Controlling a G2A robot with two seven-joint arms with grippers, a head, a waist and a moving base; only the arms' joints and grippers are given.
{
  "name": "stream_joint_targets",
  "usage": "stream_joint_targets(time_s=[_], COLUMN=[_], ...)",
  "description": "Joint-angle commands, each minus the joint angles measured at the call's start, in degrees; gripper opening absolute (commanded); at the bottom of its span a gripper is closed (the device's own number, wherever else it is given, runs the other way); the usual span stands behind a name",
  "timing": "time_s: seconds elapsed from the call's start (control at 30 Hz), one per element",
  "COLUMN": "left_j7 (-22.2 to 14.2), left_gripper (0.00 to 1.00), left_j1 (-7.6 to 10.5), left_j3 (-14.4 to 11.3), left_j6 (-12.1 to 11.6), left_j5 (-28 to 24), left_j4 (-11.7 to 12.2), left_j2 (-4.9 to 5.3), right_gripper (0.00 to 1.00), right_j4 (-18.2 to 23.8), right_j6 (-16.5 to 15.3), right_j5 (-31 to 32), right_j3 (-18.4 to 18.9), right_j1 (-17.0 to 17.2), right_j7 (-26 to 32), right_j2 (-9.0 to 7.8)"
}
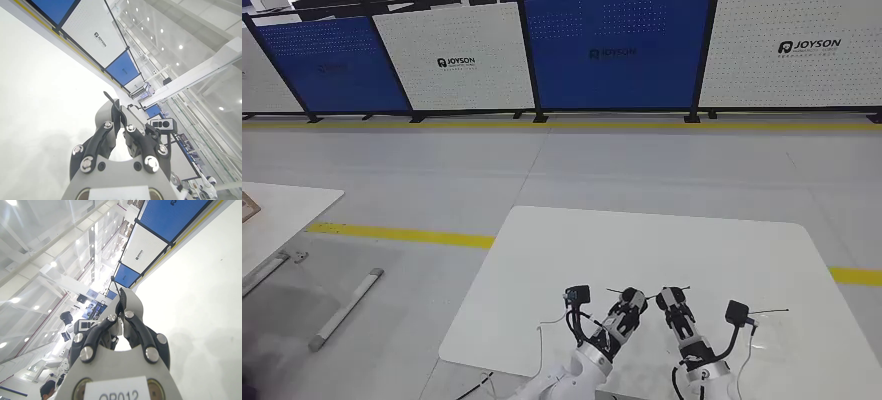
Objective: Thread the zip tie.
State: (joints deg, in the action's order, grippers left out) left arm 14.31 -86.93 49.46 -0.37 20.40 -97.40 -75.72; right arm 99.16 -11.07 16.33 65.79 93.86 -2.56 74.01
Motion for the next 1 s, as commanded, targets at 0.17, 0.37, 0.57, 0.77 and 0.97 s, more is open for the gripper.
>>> stream_joint_targets(time_s=[0.17,0.37,0.57,0.77,0.97], left_j7=[-0.28,-0.65,-0.56,-0.14,0.04], left_gripper=[0.0,0.0,0.0,0.0,0.0], left_j1=[-0.27,-0.46,-0.59,-0.44,-0.11], left_j3=[0.17,0.24,0.35,0.4,0.4], left_j6=[-0.62,-0.81,-0.38,0.74,1.31], left_j5=[0.26,0.86,1.23,1.11,0.82], left_j4=[-0.26,-0.41,-0.45,-0.24,0.06], left_j2=[-0.06,-0.09,-0.17,-0.39,-0.61], right_gripper=[0.0,0.0,0.0,0.18,0.22], right_j4=[0.03,0.13,0.63,0.8,1.11], right_j6=[0.8,0.77,0.69,0.7,0.4], right_j5=[-0.09,-0.65,-0.94,-0.87,-0.45], right_j3=[0.02,0.31,0.77,1.03,1.35], right_j1=[-0.14,-0.19,0.24,0.46,0.92], right_j7=[1.52,2.97,3.41,3.71,3.29], right_j2=[0.06,0.05,0.03,0.03,0.02])
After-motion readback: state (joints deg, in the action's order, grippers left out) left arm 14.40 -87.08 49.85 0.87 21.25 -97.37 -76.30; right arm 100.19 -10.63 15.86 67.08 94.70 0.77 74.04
